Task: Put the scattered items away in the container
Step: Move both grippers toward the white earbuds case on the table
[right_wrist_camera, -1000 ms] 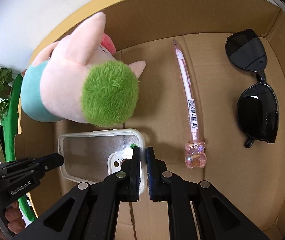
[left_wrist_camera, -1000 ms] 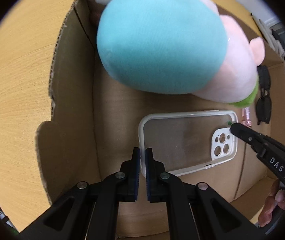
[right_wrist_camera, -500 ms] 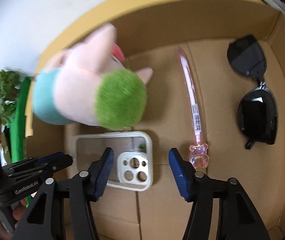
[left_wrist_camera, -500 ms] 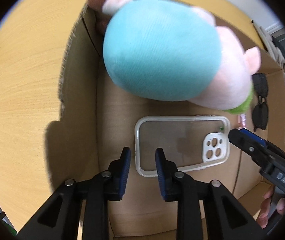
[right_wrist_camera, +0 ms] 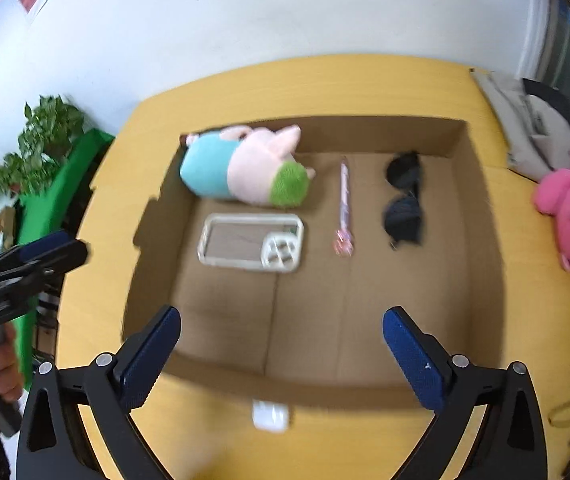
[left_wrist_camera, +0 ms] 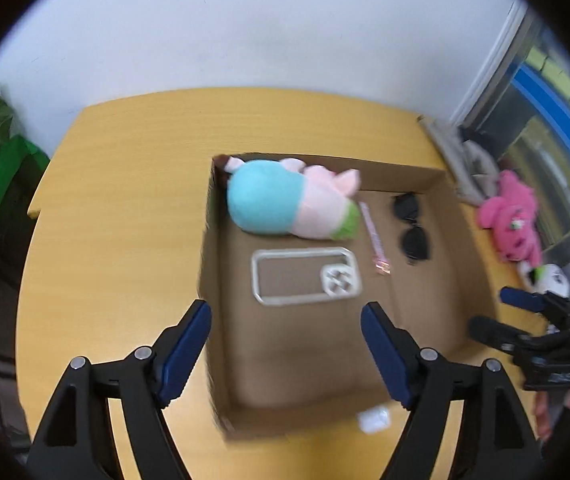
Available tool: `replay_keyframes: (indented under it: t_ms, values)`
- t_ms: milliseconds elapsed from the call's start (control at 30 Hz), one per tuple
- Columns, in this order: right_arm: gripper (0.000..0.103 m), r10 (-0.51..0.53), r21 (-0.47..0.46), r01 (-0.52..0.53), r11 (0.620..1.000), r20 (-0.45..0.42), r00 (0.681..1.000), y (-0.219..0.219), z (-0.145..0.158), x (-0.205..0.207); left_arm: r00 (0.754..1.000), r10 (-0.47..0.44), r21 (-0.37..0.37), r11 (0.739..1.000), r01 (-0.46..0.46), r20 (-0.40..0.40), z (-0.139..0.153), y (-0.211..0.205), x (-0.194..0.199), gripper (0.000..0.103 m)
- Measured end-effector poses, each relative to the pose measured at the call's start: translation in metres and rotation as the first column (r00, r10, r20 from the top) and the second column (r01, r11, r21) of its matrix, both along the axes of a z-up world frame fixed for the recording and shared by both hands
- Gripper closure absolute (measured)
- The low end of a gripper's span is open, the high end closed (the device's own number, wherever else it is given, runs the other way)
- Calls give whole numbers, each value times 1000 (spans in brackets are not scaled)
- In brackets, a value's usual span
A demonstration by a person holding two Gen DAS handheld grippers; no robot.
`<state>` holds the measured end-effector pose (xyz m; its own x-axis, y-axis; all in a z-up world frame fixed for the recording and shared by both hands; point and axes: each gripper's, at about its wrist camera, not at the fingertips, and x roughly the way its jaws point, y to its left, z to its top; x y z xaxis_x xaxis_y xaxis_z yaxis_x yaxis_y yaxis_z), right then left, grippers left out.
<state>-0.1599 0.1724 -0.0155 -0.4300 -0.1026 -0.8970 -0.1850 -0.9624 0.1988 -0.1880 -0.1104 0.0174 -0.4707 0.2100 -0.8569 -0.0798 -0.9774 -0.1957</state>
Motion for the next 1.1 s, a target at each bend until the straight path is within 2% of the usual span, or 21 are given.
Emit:
replay_keyframes:
  t_ms: [133, 267, 467, 600, 800, 1000, 1100]
  values:
    - [0, -6, 58, 5, 998, 22, 1000, -5, 10, 33, 1000, 21, 20, 1000, -21, -5, 10, 10, 50, 25]
    - [0, 20, 100, -22, 995, 17, 1000, -13, 18, 52, 1000, 22, 46, 999, -22, 2, 14, 22, 83, 25]
    - [0, 26, 115, -29, 993, 23, 999, -15, 24, 71, 1000, 11, 92, 996, -13, 18, 11, 30, 98, 25]
    - [0, 23, 96, -28, 995, 46, 999, -13, 14, 79, 999, 14, 106, 994, -20, 50, 0, 31, 95, 25]
    - [0, 29, 32, -31, 999, 58, 998, -17, -30, 93, 987, -28, 157, 988, 3, 160, -45, 39, 88, 25]
    - [1, 37, -46, -35, 998, 29, 999, -30, -97, 111, 946, -133, 228, 971, 65, 295, -120, 63, 76, 25]
    - [1, 36, -60, -34, 998, 32, 999, -39, -127, 116, 928, -165, 266, 961, 75, 335, -149, 74, 70, 25]
